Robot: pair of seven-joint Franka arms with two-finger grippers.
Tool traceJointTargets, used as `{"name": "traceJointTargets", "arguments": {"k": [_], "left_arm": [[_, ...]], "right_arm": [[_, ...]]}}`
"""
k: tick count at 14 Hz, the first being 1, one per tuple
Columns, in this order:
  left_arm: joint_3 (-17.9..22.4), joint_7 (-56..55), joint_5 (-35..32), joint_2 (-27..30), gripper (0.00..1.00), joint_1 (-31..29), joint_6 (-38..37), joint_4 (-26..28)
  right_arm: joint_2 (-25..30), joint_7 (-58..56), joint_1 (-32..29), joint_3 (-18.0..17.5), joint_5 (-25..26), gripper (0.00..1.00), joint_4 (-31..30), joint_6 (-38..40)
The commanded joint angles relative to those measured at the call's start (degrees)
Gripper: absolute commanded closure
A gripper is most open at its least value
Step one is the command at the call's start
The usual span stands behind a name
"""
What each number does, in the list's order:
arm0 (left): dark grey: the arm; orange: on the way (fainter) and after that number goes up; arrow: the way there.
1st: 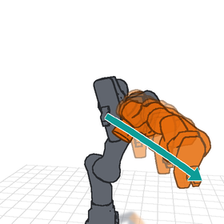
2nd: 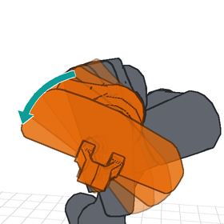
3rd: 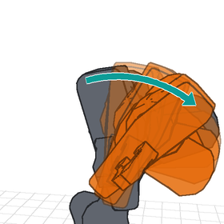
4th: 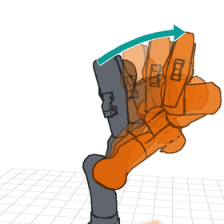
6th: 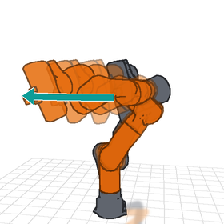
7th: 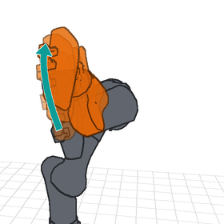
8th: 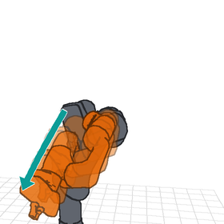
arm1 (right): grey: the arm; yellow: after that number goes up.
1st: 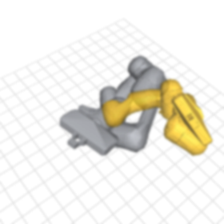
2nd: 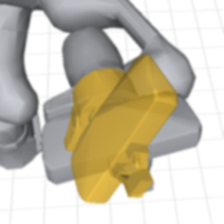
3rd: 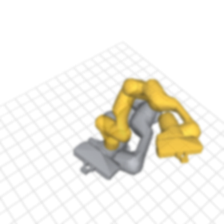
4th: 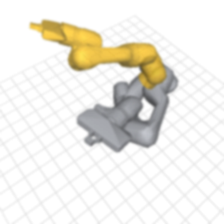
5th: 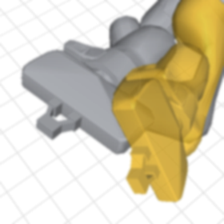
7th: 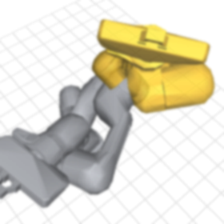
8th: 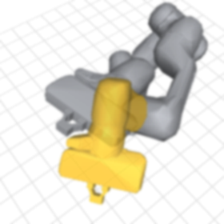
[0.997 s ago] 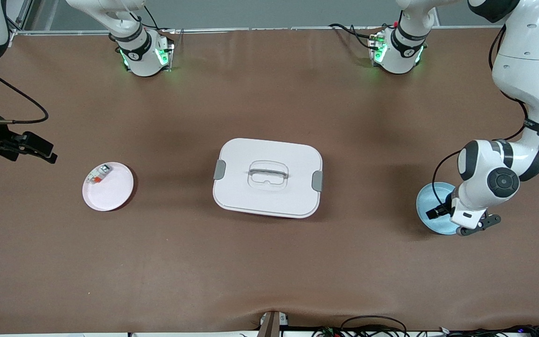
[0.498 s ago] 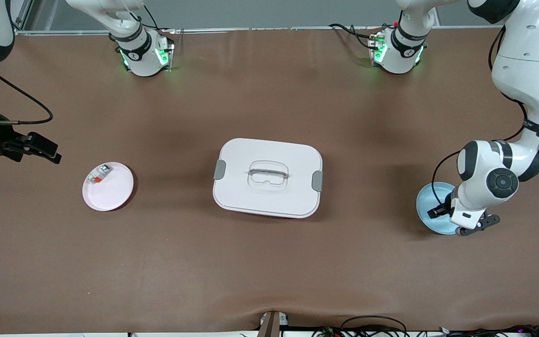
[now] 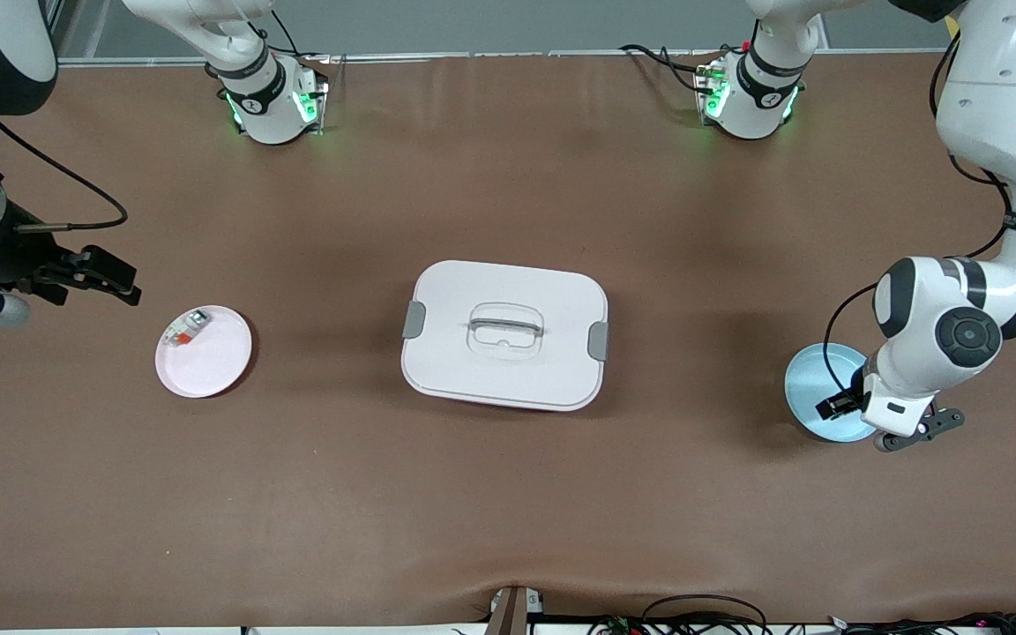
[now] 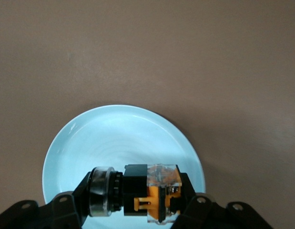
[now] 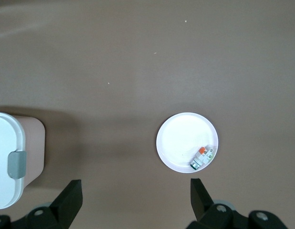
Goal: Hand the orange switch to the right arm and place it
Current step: 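Carry the switch above the white box while the right gripper approaches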
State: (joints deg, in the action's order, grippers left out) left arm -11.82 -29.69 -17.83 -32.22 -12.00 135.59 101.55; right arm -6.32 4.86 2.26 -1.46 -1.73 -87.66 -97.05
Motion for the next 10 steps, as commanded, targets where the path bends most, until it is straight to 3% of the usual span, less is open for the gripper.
{"name": "traceJointTargets", "arguments": {"k": [1,5,10], "left_arm": [[-2.14,-1.51,-0.72,5.05,1.0,0.05,-4.27,0.93],[-7.14,-1.25,-0.19,8.39,1.0,-0.38,-11.3,-0.65],[-16.11,-10.62,9.56,12.7,1.0,0.05,-15.35,-1.36]], "right_arm": [[-0.01,2.77,1.69,0.06,0.59,0.0,0.65,2.2],[0.52,11.11,6.08,-0.12,-0.2,0.0,0.56,3.53],[1.31,26.32,18.55,-0.12,-0.37,0.0,0.47,3.27]]}}
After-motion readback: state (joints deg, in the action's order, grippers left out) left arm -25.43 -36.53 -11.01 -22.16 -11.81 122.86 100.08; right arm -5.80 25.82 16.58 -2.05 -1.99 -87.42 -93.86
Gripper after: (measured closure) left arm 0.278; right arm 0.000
